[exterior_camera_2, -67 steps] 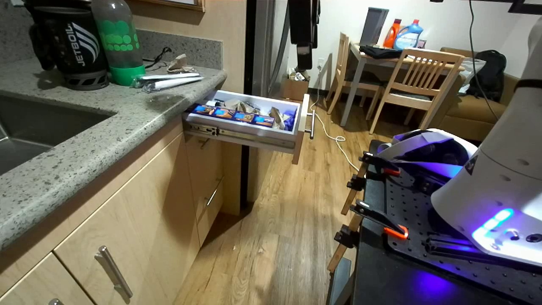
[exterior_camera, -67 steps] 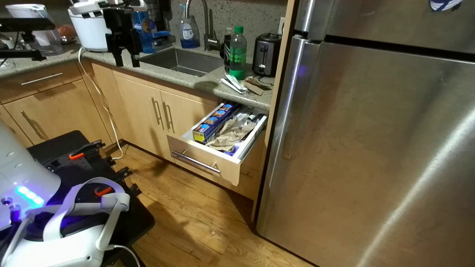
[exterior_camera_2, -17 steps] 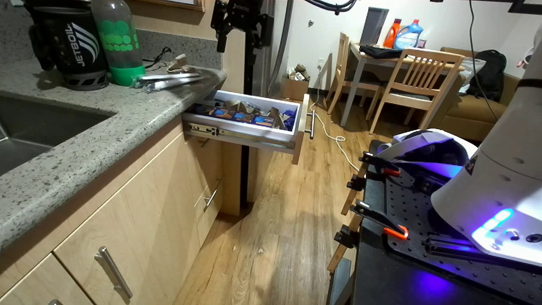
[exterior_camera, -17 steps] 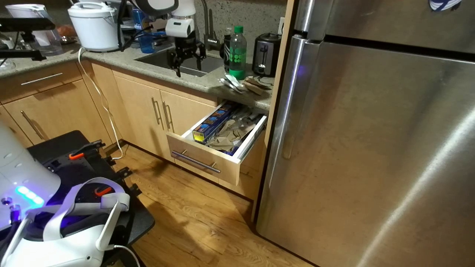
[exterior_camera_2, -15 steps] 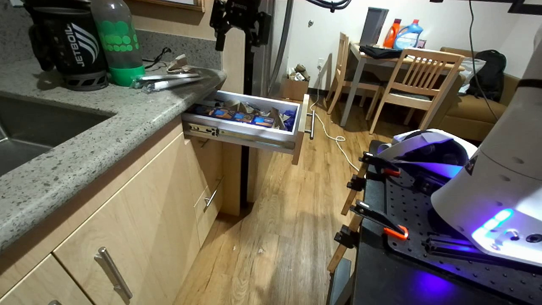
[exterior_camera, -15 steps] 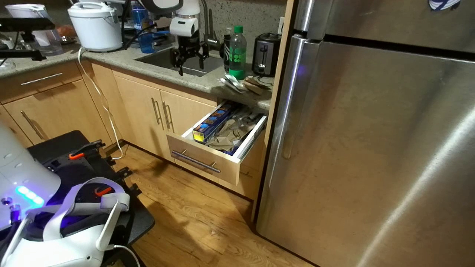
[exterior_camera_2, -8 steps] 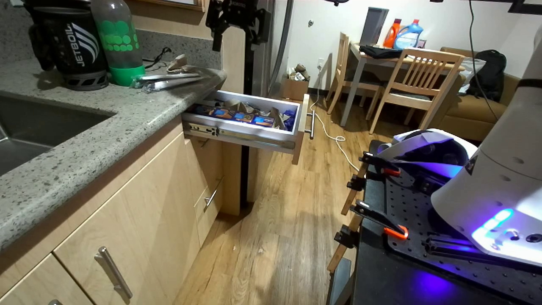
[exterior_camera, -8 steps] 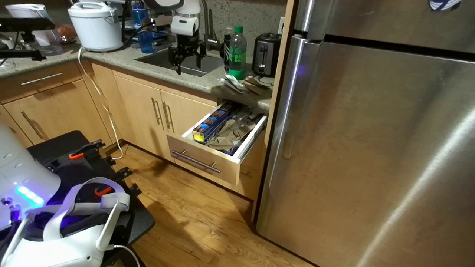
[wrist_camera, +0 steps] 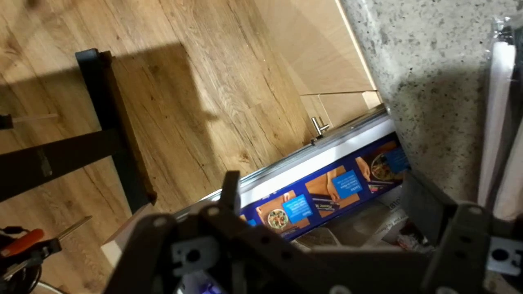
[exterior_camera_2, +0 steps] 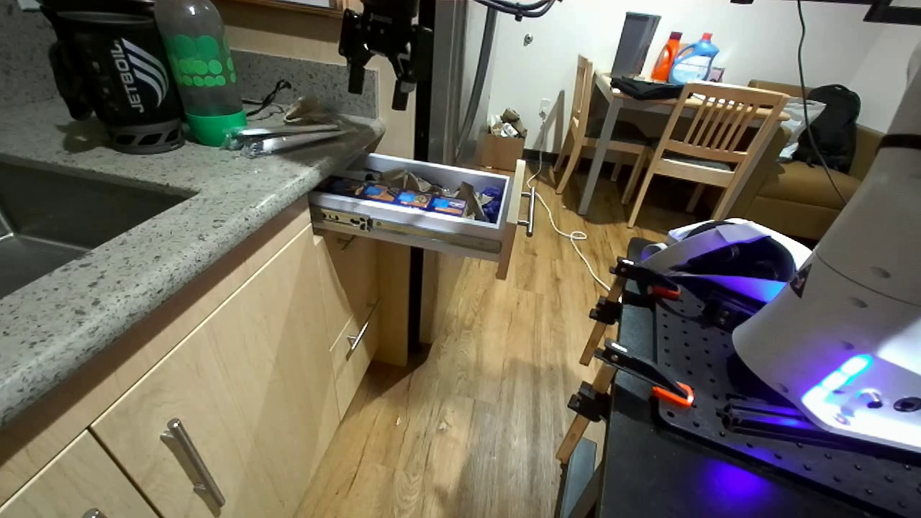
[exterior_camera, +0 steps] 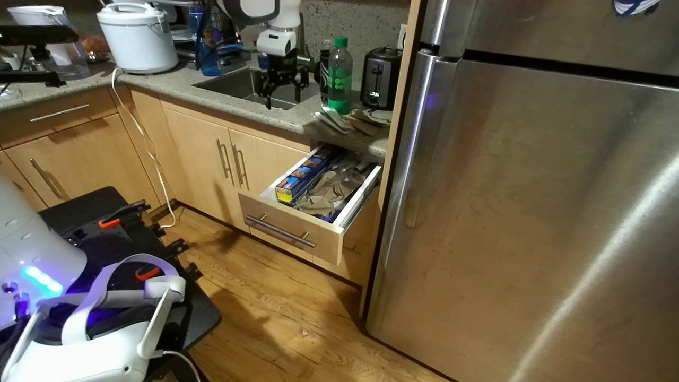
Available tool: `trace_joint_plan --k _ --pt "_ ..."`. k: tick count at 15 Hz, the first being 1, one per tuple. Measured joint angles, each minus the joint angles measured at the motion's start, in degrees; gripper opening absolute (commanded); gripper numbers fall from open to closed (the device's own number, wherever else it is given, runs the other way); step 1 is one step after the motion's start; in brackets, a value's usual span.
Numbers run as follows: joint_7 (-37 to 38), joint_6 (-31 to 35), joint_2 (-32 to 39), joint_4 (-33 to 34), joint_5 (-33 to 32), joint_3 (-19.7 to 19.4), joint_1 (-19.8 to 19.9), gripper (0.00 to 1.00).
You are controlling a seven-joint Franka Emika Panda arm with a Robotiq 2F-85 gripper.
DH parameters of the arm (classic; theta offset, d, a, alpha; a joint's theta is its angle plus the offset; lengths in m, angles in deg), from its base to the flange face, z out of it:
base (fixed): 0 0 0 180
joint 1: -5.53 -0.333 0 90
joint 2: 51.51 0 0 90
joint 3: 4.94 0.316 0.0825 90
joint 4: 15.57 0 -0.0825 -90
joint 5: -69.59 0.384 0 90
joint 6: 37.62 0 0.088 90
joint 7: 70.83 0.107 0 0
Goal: Pick up the white and brown objects from the counter and place them in the drawer
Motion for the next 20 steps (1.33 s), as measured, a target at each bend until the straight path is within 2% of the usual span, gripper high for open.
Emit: trace_joint_plan --k 5,14,20 --pt "5.1 -0.1 6.7 9.0 -0.1 -0.5 -0.5 1.00" --pt "14.9 -5.5 18.5 24.6 -0.1 -1.8 -0.8 1.00" --pt "20.6 -6.2 24.2 32.6 -0.1 -3.0 -0.7 1.00"
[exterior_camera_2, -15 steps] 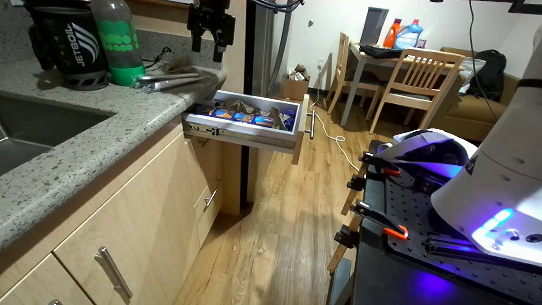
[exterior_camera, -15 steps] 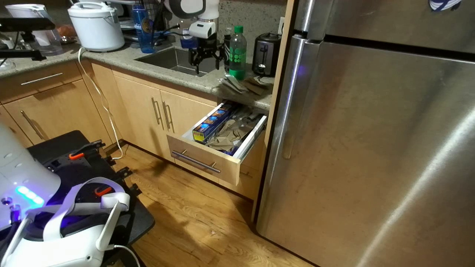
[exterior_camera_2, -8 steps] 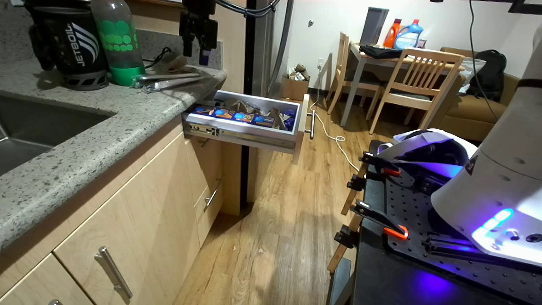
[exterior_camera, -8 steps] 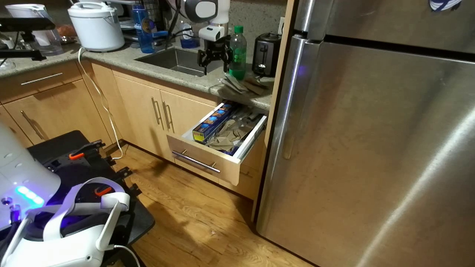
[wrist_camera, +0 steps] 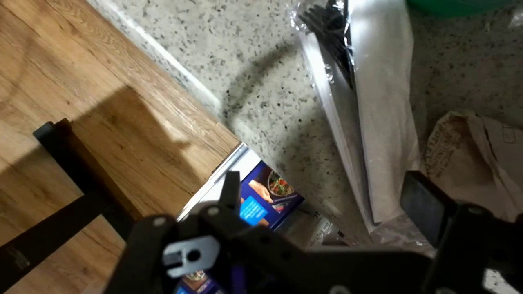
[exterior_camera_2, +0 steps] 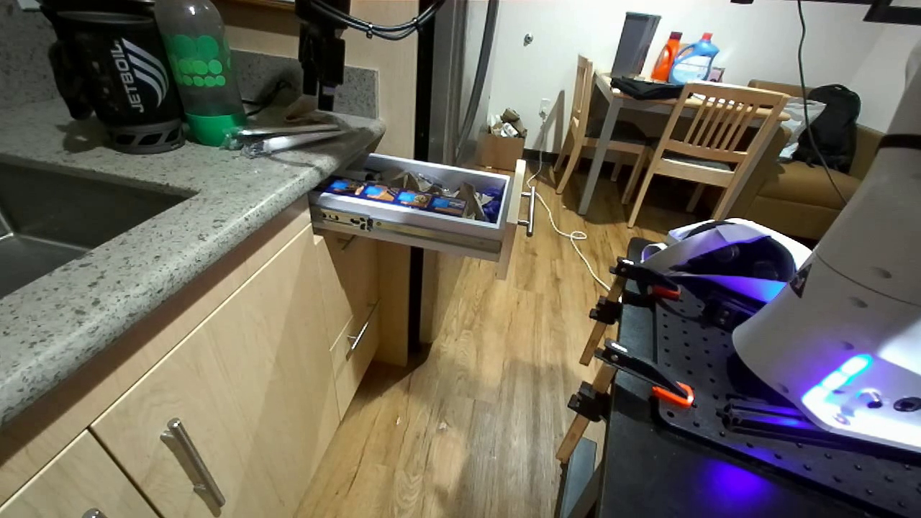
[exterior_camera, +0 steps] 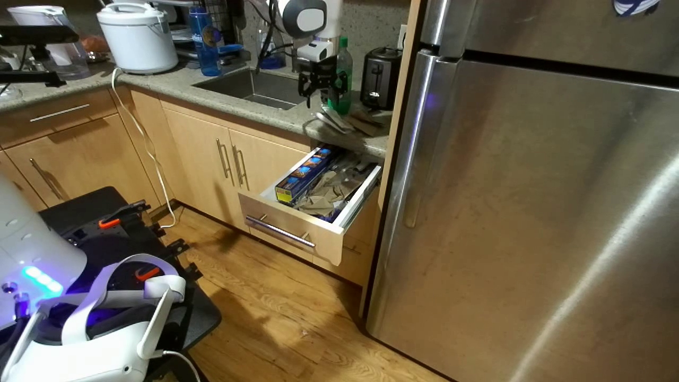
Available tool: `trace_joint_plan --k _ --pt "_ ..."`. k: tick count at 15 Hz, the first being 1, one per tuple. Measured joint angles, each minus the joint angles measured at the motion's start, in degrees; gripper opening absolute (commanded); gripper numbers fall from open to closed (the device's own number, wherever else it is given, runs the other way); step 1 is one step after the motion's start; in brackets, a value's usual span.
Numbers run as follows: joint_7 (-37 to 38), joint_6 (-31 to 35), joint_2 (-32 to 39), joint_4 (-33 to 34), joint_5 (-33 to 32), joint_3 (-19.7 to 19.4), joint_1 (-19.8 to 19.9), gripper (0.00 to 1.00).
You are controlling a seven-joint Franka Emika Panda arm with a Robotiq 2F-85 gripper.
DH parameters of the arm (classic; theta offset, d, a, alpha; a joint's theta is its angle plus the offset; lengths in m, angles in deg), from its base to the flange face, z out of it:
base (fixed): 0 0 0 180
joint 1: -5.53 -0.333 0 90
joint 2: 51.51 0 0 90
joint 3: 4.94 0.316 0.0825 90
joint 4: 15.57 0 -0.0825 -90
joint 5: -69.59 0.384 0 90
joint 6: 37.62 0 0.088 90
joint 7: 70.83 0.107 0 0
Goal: Pick up the white and brown objects from the counter and place them in the drawer
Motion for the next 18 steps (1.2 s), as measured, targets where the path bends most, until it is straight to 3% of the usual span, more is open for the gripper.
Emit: trace_joint_plan --k 18 --pt "1.6 -0.2 9.7 11.0 -1.2 -0.7 1.6 1.00"
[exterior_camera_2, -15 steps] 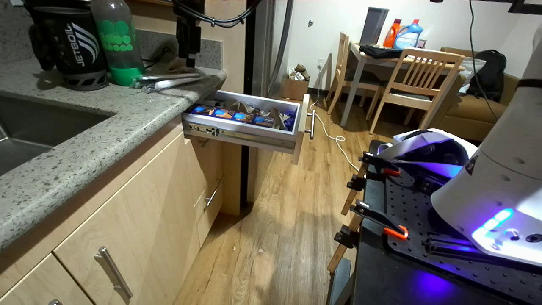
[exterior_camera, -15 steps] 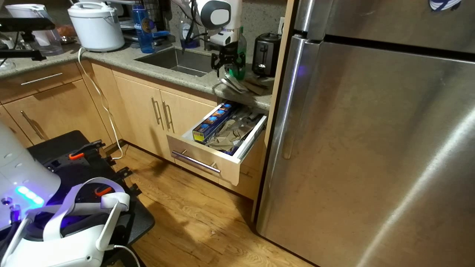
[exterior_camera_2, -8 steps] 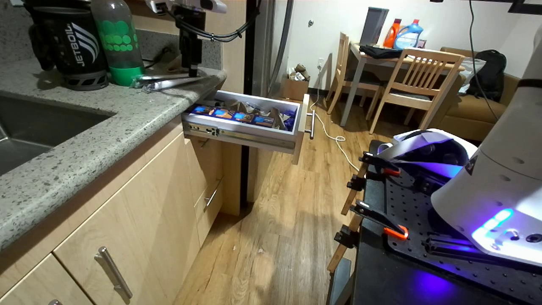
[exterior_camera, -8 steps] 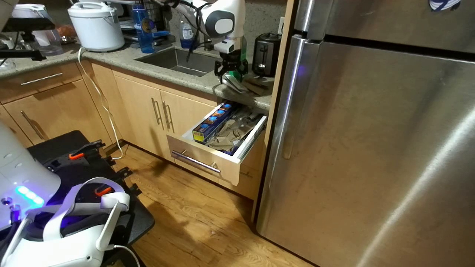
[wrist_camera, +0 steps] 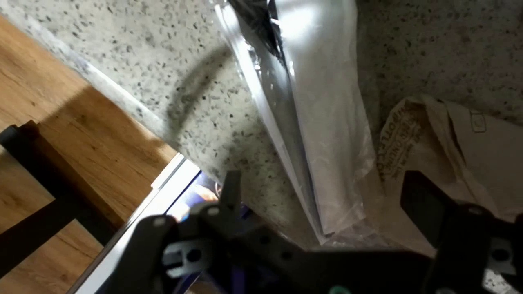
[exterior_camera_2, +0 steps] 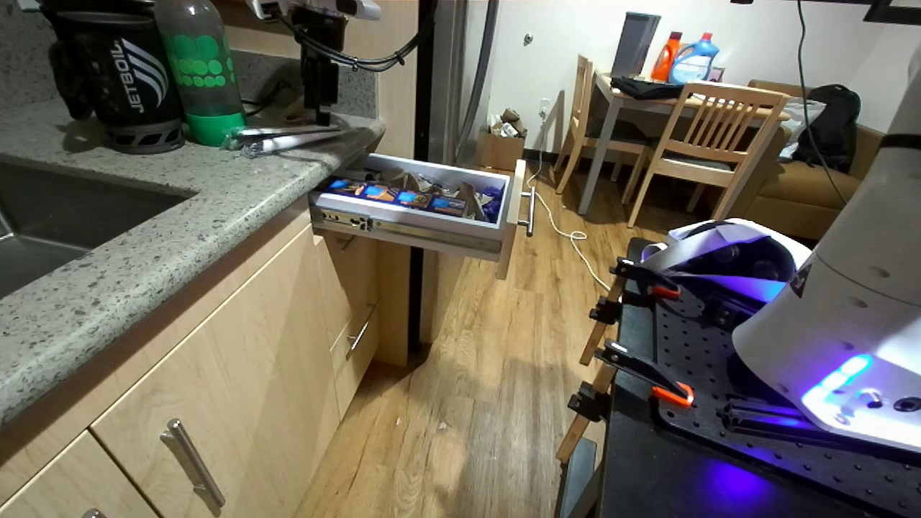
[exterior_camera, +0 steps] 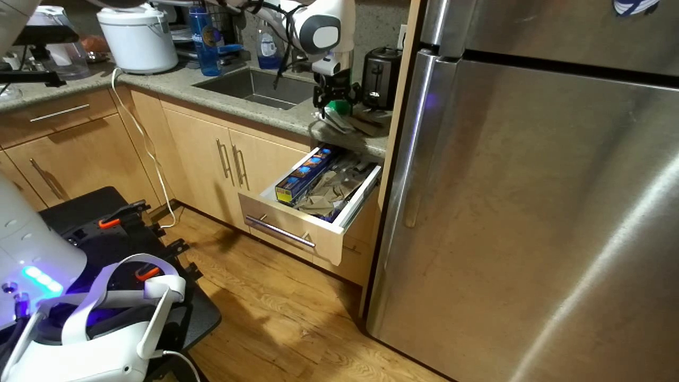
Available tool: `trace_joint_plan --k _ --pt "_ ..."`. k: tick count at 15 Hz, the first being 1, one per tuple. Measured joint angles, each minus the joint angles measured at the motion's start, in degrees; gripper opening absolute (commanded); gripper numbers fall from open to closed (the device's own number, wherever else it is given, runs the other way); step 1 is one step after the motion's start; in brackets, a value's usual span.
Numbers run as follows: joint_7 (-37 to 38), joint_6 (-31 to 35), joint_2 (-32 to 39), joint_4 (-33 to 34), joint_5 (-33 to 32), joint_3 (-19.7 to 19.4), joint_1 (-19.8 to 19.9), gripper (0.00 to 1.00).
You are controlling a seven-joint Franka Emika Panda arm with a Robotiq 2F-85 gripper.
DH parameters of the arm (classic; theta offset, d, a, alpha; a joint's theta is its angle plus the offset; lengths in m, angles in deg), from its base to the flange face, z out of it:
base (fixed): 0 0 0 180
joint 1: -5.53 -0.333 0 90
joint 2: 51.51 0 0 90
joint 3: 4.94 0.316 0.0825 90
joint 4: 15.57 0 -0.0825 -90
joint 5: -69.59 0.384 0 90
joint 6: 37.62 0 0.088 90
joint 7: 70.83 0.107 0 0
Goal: Pick up the white and brown objects from the counter and place them in the drawer
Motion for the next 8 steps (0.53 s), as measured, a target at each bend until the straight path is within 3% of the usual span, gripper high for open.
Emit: trace_joint_plan --k 8 --pt "0.0 -0.2 4.8 3.9 0.0 0.9 0.0 1.00"
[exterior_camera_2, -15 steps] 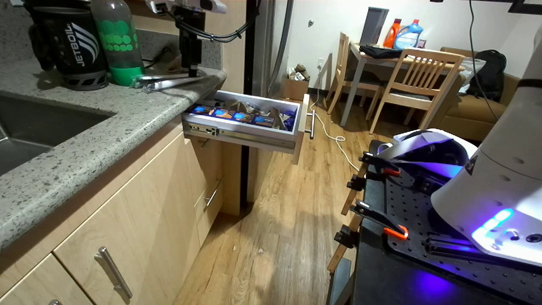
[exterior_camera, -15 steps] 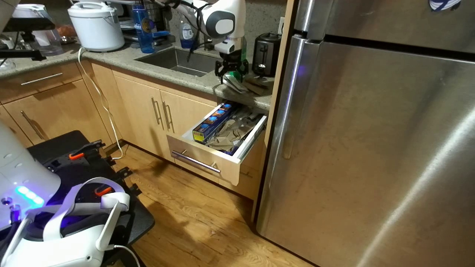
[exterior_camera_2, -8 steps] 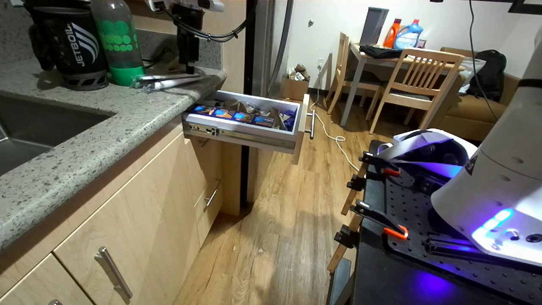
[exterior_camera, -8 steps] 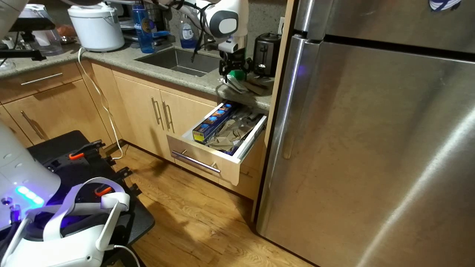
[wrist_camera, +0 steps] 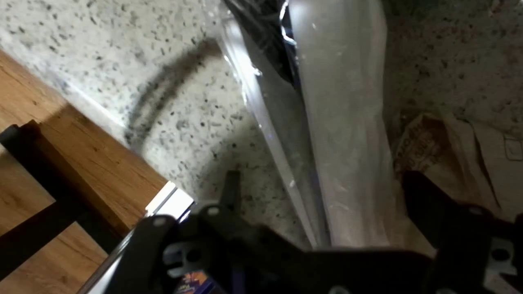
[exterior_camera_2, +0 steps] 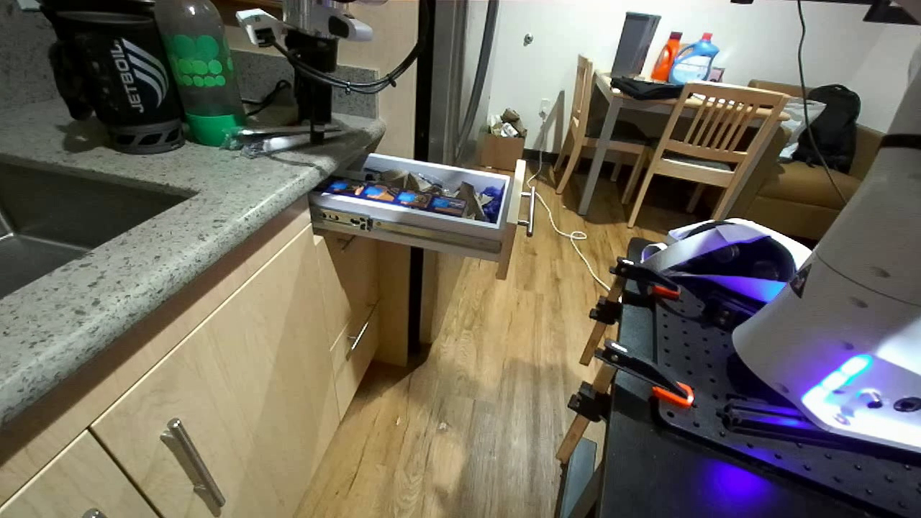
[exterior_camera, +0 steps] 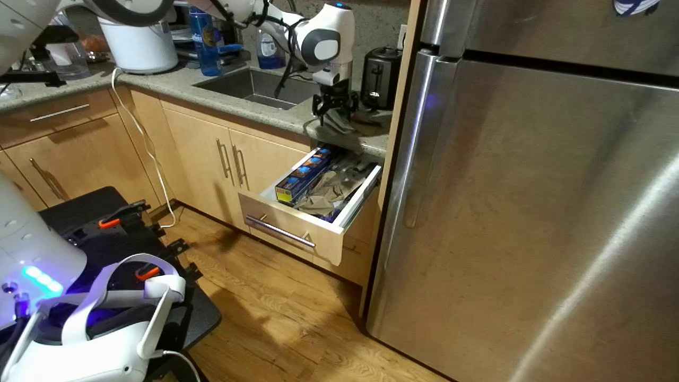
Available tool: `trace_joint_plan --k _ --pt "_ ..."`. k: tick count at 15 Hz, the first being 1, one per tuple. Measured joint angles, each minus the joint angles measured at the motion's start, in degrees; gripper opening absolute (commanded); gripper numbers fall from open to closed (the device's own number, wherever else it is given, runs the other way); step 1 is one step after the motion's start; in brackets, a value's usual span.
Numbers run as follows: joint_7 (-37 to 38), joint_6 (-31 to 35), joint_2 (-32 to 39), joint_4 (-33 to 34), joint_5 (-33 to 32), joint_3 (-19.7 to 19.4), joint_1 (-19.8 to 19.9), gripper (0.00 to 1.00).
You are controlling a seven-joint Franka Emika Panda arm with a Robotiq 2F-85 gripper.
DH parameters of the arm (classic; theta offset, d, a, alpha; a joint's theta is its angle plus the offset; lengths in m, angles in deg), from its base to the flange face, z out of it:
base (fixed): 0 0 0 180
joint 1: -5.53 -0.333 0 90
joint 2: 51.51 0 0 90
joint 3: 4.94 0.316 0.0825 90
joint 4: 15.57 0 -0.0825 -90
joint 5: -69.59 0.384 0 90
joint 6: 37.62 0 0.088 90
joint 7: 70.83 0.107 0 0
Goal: Pick up the white and brown objects from the counter and place them in the drawer
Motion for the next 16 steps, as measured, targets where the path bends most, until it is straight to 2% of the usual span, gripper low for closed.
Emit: trace_joint_plan --k 2,3,4,12,14,16 --pt "0.0 -0.1 1.1 0.9 0.0 0.1 -0.1 1.00" --pt "0.0 -0.2 1.6 1.4 0.0 0.1 -0.1 0.75" --pt "0.0 -0.4 2.0 1.8 0.0 0.1 0.0 0.74" --pt "0.0 -3.0 2.1 4.2 0.0 0.1 0.4 0.12" --pt "0.0 -3.0 2.1 4.4 0.0 0.1 0.8 0.01" --pt "0.0 -3.0 2.1 4.6 0.1 0.1 1.2 0.00"
